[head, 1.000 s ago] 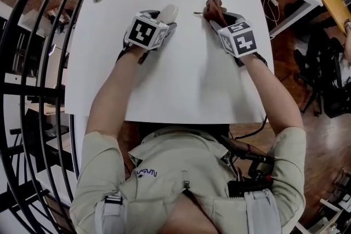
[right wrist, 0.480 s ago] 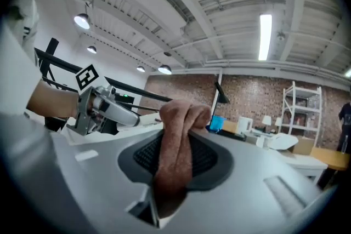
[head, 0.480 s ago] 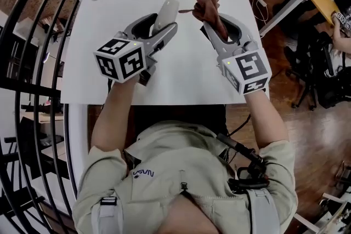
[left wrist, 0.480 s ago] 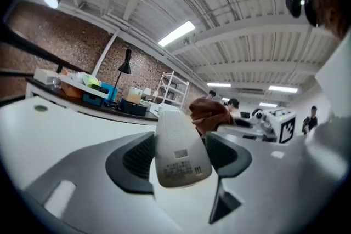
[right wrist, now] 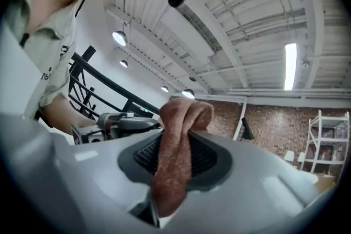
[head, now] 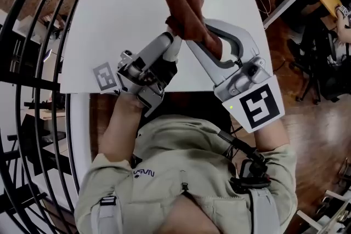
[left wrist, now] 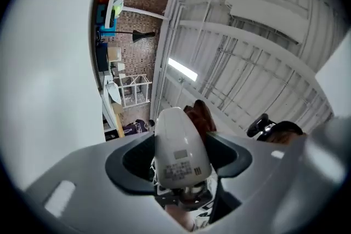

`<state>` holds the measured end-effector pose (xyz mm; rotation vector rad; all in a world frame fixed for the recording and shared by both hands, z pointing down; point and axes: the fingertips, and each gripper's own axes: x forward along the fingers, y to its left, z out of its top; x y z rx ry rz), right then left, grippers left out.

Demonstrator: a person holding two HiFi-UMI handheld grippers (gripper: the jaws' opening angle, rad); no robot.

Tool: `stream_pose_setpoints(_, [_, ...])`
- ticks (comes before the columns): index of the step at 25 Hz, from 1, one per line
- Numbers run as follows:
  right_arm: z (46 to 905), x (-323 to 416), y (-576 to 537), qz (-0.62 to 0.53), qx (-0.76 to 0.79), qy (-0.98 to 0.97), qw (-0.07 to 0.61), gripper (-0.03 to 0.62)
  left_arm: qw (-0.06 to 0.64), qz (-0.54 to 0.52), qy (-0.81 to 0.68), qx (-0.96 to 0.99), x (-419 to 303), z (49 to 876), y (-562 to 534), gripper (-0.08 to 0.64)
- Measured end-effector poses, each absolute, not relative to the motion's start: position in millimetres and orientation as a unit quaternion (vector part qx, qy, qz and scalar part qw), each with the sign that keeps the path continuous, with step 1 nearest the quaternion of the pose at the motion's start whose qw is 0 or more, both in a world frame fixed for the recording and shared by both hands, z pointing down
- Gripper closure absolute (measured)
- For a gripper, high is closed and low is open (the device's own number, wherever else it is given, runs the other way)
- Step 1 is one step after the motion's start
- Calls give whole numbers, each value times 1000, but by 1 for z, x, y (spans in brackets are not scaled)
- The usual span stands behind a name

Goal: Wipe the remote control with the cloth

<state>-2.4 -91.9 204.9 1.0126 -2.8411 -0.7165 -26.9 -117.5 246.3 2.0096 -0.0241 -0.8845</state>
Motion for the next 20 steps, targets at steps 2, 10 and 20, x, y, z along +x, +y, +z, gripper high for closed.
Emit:
stream_pose_setpoints(2, [219, -11, -83, -218, 306, -926, 30, 495, 465, -368, -15, 805, -28, 250, -122, 260])
stream_pose_setpoints(10, [262, -13, -58, -131, 208, -969, 35, 498, 494, -420, -24, 761, -44, 265, -139, 259])
stream_pose_setpoints(20, [274, -2, -116, -134, 278, -950, 50, 497, 434, -350, -93, 825, -31, 271, -142, 259])
